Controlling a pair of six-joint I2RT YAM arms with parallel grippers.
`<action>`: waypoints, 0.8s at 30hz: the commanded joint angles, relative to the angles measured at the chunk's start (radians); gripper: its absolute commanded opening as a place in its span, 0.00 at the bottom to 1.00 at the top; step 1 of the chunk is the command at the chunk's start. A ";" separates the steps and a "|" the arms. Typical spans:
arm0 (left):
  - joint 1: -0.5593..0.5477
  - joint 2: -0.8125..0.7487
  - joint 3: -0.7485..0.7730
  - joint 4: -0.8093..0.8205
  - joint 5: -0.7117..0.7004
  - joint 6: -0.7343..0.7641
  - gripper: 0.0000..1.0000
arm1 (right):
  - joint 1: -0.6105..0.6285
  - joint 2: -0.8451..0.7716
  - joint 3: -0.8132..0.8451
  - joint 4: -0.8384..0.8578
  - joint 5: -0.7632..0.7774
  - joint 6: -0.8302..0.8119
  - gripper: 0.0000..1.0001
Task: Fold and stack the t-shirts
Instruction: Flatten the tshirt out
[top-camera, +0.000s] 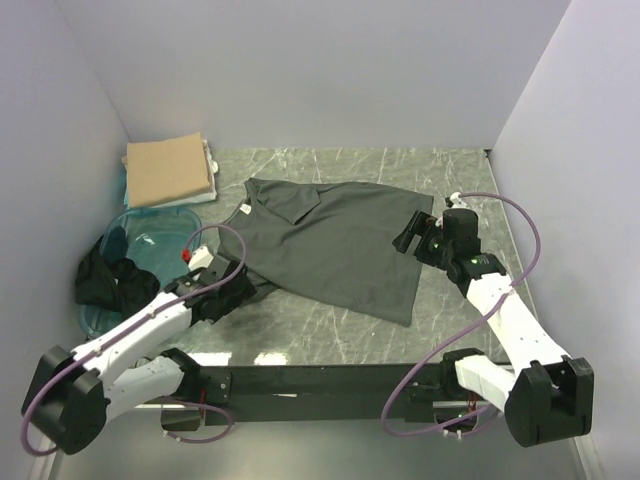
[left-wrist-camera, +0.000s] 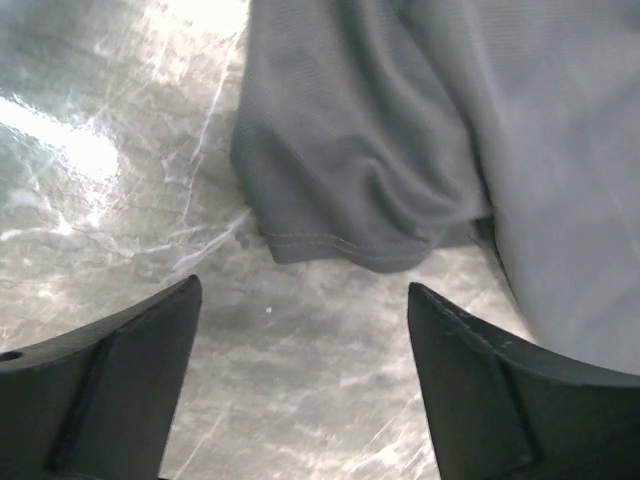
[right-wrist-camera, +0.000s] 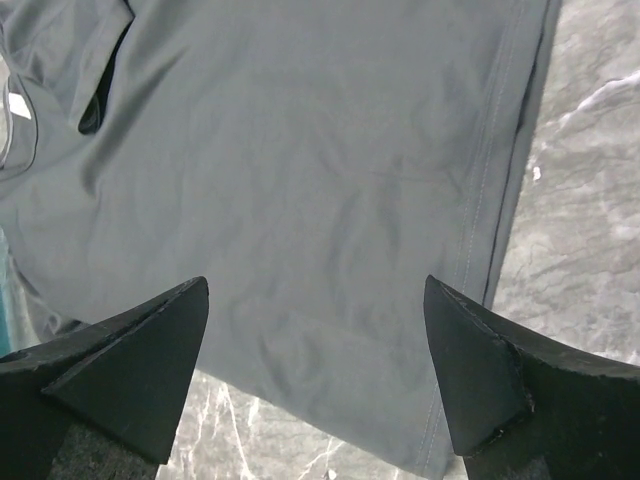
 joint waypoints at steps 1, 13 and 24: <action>0.000 0.077 0.008 0.036 -0.031 -0.077 0.87 | -0.002 0.006 -0.004 0.003 -0.030 -0.015 0.93; 0.049 0.316 0.036 0.131 -0.028 -0.079 0.62 | -0.004 -0.102 -0.030 -0.106 -0.038 -0.035 0.91; 0.060 0.402 0.057 0.147 -0.030 -0.044 0.01 | 0.218 -0.199 -0.091 -0.344 0.054 0.028 0.85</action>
